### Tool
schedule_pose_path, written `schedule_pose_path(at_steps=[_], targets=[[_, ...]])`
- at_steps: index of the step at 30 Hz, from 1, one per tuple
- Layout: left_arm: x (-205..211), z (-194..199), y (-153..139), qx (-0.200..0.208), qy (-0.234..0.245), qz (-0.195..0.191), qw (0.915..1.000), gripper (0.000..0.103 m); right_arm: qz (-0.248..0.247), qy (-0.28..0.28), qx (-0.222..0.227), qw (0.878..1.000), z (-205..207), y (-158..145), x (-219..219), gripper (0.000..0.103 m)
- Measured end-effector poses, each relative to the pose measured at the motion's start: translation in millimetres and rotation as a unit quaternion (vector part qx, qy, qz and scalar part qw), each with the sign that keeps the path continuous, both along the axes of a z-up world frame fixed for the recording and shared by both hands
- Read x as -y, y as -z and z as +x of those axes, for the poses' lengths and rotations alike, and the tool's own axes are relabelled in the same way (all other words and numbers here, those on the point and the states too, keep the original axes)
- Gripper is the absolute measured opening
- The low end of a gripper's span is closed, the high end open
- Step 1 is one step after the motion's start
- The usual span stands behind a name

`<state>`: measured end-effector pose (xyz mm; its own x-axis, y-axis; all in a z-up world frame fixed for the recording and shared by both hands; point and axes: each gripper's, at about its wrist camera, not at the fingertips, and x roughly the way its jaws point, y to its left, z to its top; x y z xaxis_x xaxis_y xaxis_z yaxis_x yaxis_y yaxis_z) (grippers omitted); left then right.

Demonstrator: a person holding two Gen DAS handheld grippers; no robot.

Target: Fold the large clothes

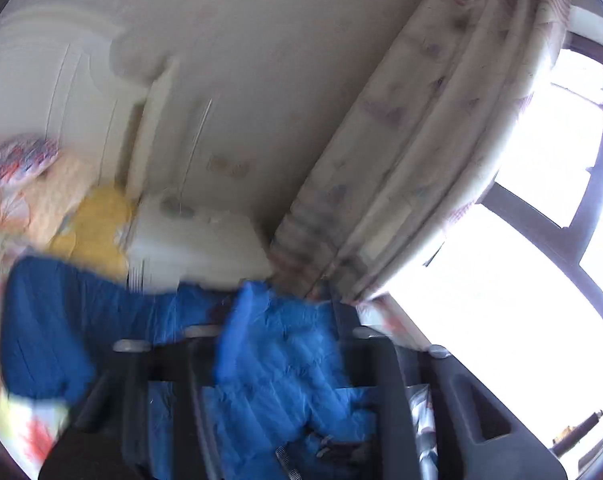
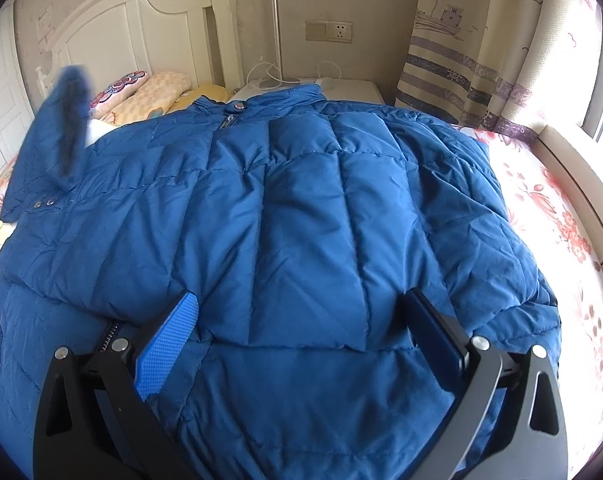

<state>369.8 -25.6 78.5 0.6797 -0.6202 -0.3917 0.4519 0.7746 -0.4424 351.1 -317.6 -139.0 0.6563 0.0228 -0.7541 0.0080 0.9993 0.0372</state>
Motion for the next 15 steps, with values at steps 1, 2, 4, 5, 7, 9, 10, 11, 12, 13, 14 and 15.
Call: schedule_pose_path(at_steps=[1, 2, 4, 5, 7, 9, 10, 11, 12, 13, 14, 15], targets=[[-8, -3, 26, -0.015, -0.030, 0.005, 0.9994, 0.098, 0.000, 0.000, -0.001, 1.000, 0, 0, 0, 0.101], [-13, -6, 43, -0.016, -0.045, 0.004, 0.9988, 0.099, -0.001, 0.000, -0.001, 1.000, 0, 0, -1, 0.101], [-19, -8, 85, -0.052, -0.084, 0.063, 0.9931, 0.099, -0.002, 0.000, -0.002, 1.000, 1, 0, -1, 0.101], [-23, -8, 103, -0.068, -0.100, 0.087, 0.9889, 0.099, -0.002, 0.000, -0.002, 1.000, 1, 0, -1, 0.101], [-33, -2, 140, -0.118, -0.122, 0.127, 0.9774, 0.099, 0.000, -0.001, -0.001, 1.000, 1, 0, -1, 0.101], [-35, 9, 172, -0.173, -0.126, 0.161, 0.9634, 0.099, 0.012, -0.001, 0.007, 1.000, -1, -2, 2, 0.101], [-38, 12, 185, -0.189, -0.132, 0.173, 0.9575, 0.099, 0.021, 0.001, 0.015, 1.000, -2, -4, 5, 0.101], [-40, 15, 197, -0.203, -0.137, 0.186, 0.9515, 0.099, 0.034, 0.005, 0.028, 0.999, -6, -8, 9, 0.100], [-43, 13, 208, -0.200, -0.132, 0.185, 0.9532, 0.099, 0.044, 0.013, 0.043, 0.998, -11, -12, 14, 0.098], [-41, 9, 209, -0.179, -0.133, 0.188, 0.9564, 0.099, 0.063, 0.029, 0.067, 0.995, -18, -21, 21, 0.096], [-38, 5, 210, -0.168, -0.136, 0.195, 0.9567, 0.099, 0.091, 0.035, 0.083, 0.992, -21, -28, 26, 0.095], [-35, 3, 210, -0.162, -0.140, 0.205, 0.9550, 0.099, 0.127, 0.033, 0.097, 0.987, -23, -35, 29, 0.095]])
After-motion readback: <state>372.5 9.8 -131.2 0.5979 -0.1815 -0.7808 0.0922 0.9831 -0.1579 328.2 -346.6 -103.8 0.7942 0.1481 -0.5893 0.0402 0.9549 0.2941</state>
